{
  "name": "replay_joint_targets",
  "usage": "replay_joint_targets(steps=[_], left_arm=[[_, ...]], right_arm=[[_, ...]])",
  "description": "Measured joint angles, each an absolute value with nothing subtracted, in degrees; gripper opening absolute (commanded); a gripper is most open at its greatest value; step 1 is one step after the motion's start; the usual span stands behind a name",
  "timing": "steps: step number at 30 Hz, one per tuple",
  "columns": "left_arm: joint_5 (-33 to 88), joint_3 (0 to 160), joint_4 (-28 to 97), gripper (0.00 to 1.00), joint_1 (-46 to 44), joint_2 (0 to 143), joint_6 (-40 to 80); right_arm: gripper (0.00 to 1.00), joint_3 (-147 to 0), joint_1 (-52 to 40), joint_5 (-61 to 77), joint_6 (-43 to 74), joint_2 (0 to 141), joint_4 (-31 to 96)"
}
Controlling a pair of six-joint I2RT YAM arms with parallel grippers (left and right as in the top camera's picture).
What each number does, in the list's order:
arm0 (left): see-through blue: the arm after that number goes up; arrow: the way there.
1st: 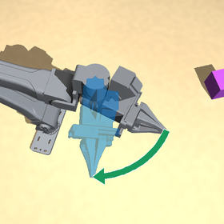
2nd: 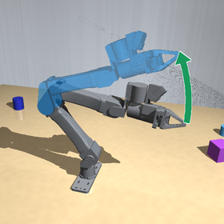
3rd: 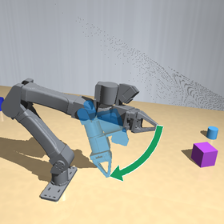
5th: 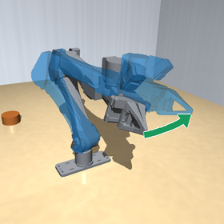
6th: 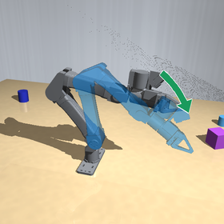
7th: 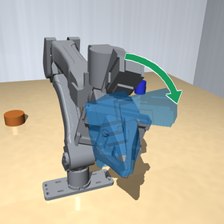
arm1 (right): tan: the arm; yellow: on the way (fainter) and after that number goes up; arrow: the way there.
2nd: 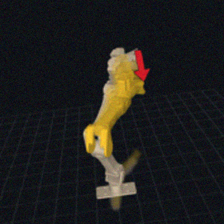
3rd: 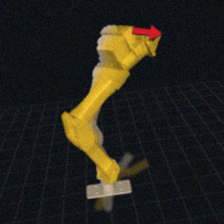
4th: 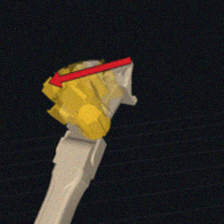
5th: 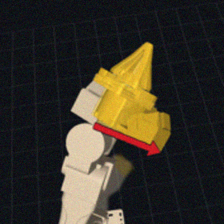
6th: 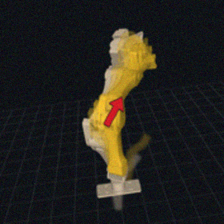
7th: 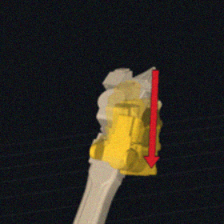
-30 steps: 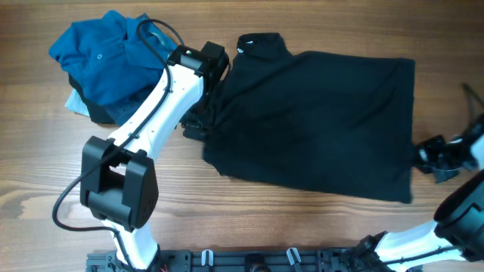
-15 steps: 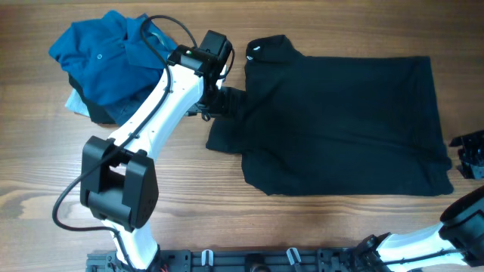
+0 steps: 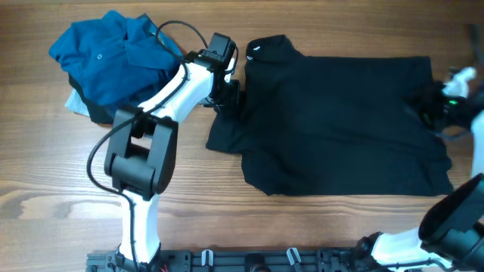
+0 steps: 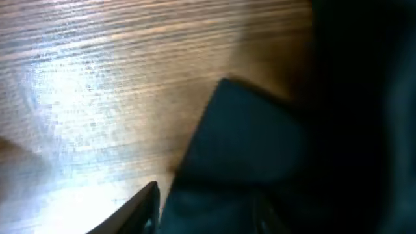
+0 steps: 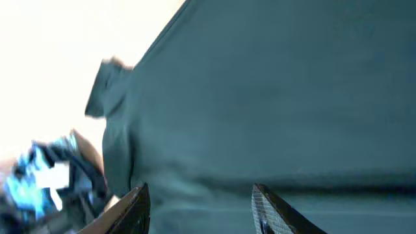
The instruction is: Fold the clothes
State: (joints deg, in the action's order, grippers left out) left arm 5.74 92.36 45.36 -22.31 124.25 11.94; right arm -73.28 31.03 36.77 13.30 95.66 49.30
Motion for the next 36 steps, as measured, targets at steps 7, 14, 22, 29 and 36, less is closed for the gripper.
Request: replay_joint_targets(steps=[7, 14, 22, 29, 36], left_arm=[[5.2, 92.4, 42.7, 0.04, -22.0, 124.7, 9.9], [5.3, 92.4, 43.6, 0.38, -19.7, 124.7, 9.1], [16.3, 92.4, 42.4, 0.48, -16.4, 124.7, 5.6], [21.6, 92.4, 42.8, 0.04, -16.5, 126.7, 2.8], [19.9, 92.4, 44.9, 0.04, -16.0, 126.8, 2.5]], right_arm=[[0.37, -73.0, 14.8, 27.3, 13.6, 96.2, 48.4], [0.15, -72.3, 7.3, 19.4, 17.3, 105.0, 48.3], [0.2, -72.1, 6.1, 17.7, 17.8, 113.2, 48.0], [0.2, -72.1, 6.1, 17.7, 17.8, 113.7, 47.5], [0.2, -72.1, 6.1, 17.5, 17.8, 113.7, 47.3]])
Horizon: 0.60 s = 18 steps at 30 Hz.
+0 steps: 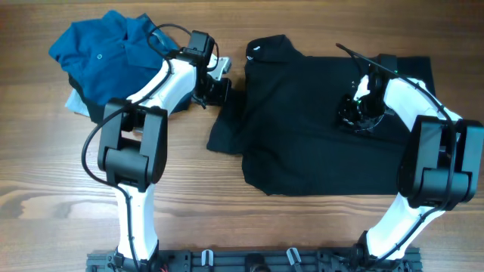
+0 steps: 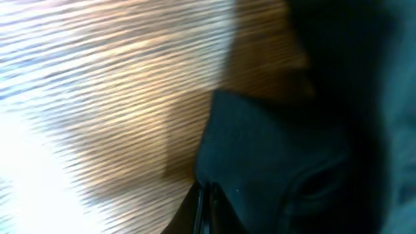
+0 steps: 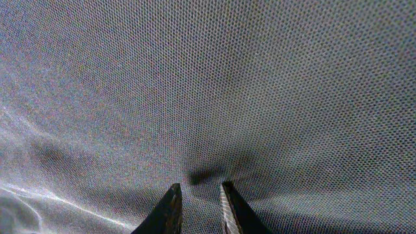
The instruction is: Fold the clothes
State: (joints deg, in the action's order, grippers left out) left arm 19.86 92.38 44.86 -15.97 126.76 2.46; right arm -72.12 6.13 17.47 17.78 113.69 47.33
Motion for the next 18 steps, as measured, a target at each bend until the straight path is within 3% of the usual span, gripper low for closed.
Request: replay_joint_targets(steps=[9, 11, 13, 14, 15, 17, 18], left_arm=[[14.6, 92.4, 48.0, 0.04, -7.7, 126.4, 5.4], [14.4, 92.4, 47.7, 0.16, -7.7, 126.4, 5.7], [14.7, 92.4, 47.5, 0.33, -7.9, 126.4, 6.3], [16.0, 92.4, 47.6, 0.36, -7.9, 126.4, 6.9], [17.8, 92.4, 47.6, 0.36, -7.9, 126.4, 7.3], [21.1, 92.4, 49.0, 0.25, -7.9, 126.2, 7.4], [22.0, 92.4, 49.9, 0.24, -7.9, 126.1, 7.7]], right_arm=[[0.21, -72.1, 6.1, 17.5, 17.8, 113.7, 47.3], [0.22, -72.1, 6.1, 17.5, 17.8, 113.7, 47.3], [0.27, -72.1, 6.1, 17.5, 17.8, 113.7, 47.3], [0.34, -72.1, 6.1, 17.5, 18.0, 113.7, 47.3], [0.4, -72.1, 6.1, 17.5, 18.0, 113.7, 47.3], [0.42, -72.2, 6.0, 17.9, 18.0, 113.7, 47.3], [0.43, -72.2, 6.0, 18.0, 18.0, 113.7, 47.3]])
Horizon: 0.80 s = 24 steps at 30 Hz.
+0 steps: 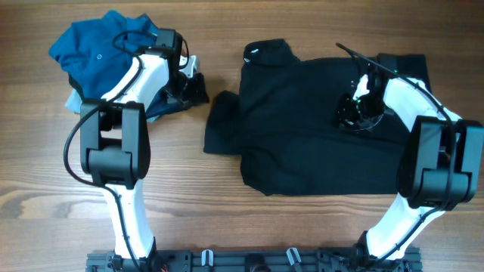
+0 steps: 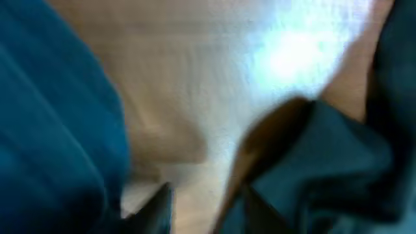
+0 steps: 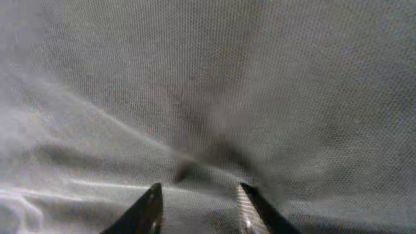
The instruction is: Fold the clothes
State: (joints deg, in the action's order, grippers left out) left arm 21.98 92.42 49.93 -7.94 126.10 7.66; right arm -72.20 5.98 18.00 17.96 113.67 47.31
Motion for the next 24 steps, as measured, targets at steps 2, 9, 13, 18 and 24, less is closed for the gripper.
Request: replay_joint_targets(steps=[2, 9, 13, 18, 24], left_arm=[[23.6, 92.5, 52.6, 0.25, -8.3, 125.9, 7.6], [24.8, 92.5, 61.0, 0.34, -9.5, 118.3, 7.6], [24.7, 92.8, 67.3, 0.35, -14.1, 111.5, 7.6], [24.7, 91.8, 73.5, 0.44, -25.9, 111.0, 7.9], [24.5, 81.1, 69.1, 0.65, -38.0, 111.1, 11.8]], right_arm=[[0.45, -72.2, 6.0, 18.1, 17.9, 113.4, 47.4], [0.63, -72.1, 9.5, 17.5, 17.4, 102.6, 47.9], [0.69, -72.1, 11.6, 17.5, 17.2, 90.4, 49.2], [0.74, -72.1, 17.2, 17.5, 18.4, 86.7, 52.6], [0.77, -72.1, 24.5, 17.4, 19.2, 86.7, 55.4]])
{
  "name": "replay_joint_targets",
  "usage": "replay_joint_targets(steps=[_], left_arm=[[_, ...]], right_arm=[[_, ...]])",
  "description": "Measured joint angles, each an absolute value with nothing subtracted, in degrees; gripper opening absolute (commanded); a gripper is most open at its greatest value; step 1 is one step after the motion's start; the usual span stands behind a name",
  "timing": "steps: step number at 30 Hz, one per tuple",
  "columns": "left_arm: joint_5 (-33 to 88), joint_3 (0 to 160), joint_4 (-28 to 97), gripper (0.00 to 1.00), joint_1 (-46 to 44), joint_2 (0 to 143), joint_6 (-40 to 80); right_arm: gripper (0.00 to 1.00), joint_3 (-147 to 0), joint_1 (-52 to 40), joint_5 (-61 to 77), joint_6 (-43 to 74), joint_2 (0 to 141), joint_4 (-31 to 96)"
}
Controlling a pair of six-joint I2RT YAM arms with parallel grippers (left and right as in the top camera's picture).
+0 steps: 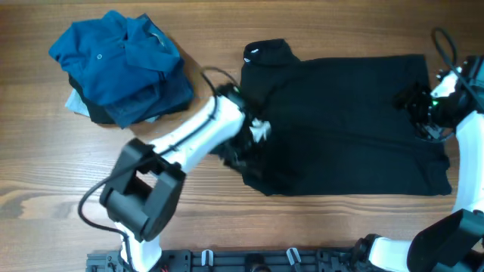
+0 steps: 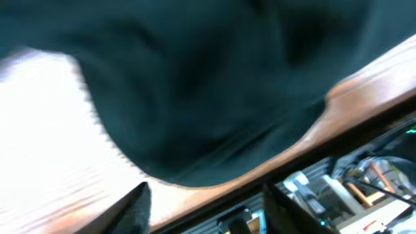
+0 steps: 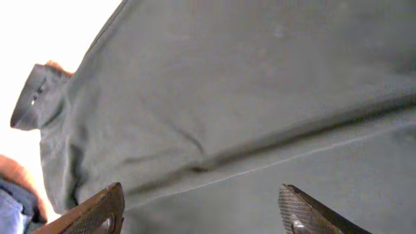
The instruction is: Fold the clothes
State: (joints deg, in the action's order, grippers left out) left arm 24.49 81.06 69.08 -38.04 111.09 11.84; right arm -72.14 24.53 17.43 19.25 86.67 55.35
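Observation:
A black shirt (image 1: 340,128) lies spread flat on the wooden table (image 1: 45,166), with its collar (image 1: 265,51) at the top left. My left gripper (image 1: 242,155) is at the shirt's lower left corner. In the blurred left wrist view it is open (image 2: 205,211), with dark cloth (image 2: 195,97) just beyond its fingers and nothing between them. My right gripper (image 1: 418,106) hangs over the shirt's right edge. The right wrist view shows it wide open (image 3: 201,214) above the fabric (image 3: 247,97). The left arm hides the left sleeve.
A pile of blue clothes (image 1: 113,64) over darker and pale pieces sits at the table's back left. A black rail (image 1: 249,261) with clamps runs along the front edge, near the shirt's bottom hem.
My left gripper has gone from beside the blue pile to the shirt's lower left corner. My right gripper has left the middle of the shirt and now hangs wide open at its right edge.
First my left gripper was open at the sleeve below the collar and my right at the far right edge. Then the left was shut at the sleeve and the right nearly shut on the shirt's middle. The left then opened beside the blue pile. Both have since moved off, open.

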Motion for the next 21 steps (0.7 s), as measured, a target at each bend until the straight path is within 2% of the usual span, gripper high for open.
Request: replay_joint_targets(steps=[3, 4, 6, 7, 10, 16, 21], left_arm=[[24.3, 75.7, 64.6, 0.68, -41.1, 111.2, 13.9], [24.3, 74.5, 62.4, 0.55, -41.6, 111.2, 14.6], [24.1, 73.7, 61.0, 0.1, -41.9, 111.2, 15.9], [23.9, 73.6, 60.8, 0.04, -41.9, 111.2, 16.3], [23.9, 73.6, 61.1, 0.04, -41.4, 111.2, 16.7], [25.9, 75.7, 69.7, 0.04, -35.6, 110.3, 16.6], [26.7, 77.9, 64.0, 0.13, -28.4, 102.9, 15.9]], right_arm=[[0.77, -72.1, 27.0, 17.4, 19.3, 86.7, 55.3], [0.77, -72.1, 27.7, 17.4, 19.3, 86.7, 55.2], [0.78, -72.1, 28.3, 17.4, 19.3, 86.7, 55.2], [0.78, -72.1, 28.3, 17.3, 19.3, 86.7, 55.2], [0.83, -72.1, 28.3, 16.9, 19.2, 86.7, 54.4], [0.84, -72.1, 28.3, 13.7, 20.4, 86.7, 53.7], [0.87, -72.1, 28.3, 12.9, 20.6, 88.1, 54.7]])
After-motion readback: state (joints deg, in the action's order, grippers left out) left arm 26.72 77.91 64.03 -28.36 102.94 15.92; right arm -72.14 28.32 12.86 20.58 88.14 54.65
